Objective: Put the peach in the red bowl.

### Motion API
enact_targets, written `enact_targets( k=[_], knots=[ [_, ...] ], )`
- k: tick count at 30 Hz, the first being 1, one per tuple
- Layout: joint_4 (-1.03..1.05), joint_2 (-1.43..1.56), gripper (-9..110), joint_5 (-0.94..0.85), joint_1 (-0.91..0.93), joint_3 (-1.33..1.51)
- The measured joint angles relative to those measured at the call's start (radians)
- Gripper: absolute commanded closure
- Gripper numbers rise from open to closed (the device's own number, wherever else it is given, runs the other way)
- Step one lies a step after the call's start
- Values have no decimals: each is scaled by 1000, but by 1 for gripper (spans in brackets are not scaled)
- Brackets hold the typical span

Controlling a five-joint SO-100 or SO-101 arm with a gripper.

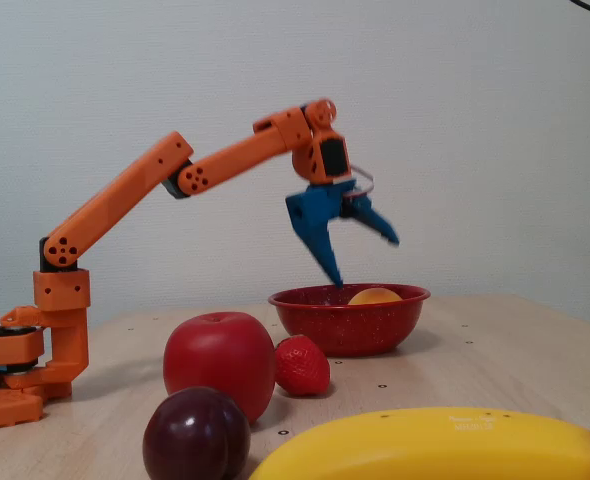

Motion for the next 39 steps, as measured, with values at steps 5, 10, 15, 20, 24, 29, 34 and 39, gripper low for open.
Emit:
enact_targets(
  k=[5,10,15,20,24,29,34,39],
  knots=[
    [0,299,73,0,-51,163],
    [0,502,90,0,-129,333],
    [0,704,96,0,-195,526],
    [-14,968,101,8,-241,867],
    [-129,1216,101,15,-287,1207],
    [-279,1456,101,15,-324,1565],
    [-457,1738,101,-15,-341,1970],
    [-557,1996,101,-77,-376,2301]
  ],
)
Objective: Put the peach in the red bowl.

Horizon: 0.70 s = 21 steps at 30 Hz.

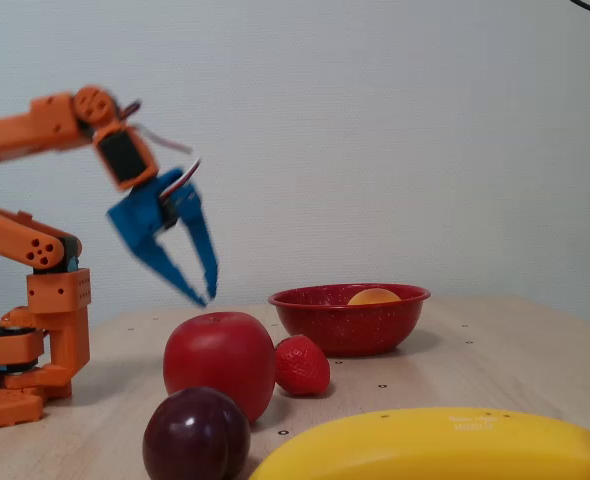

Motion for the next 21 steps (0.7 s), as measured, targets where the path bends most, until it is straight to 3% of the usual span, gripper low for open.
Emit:
enact_targets(
  k=[10,21],
  knots=[
    [-66,476,101,-117,-26,465],
    [-210,526,101,-163,-43,546]
  ],
)
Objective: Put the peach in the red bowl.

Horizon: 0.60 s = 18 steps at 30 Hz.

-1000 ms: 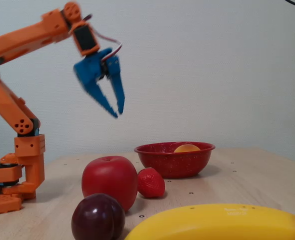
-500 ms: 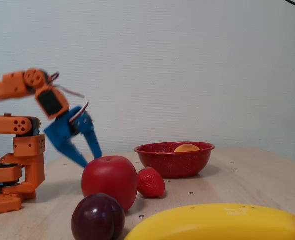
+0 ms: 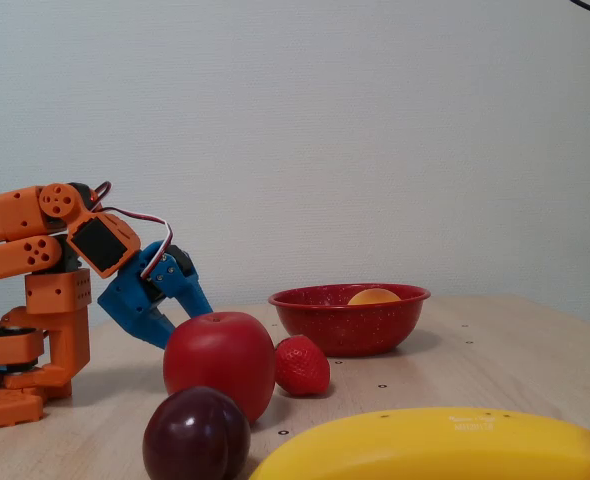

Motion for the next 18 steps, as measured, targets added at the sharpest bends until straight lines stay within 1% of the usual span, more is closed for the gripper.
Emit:
enact_targets(
  k=[18],
  knots=[
    [0,0,101,-17,2,0]
  ],
)
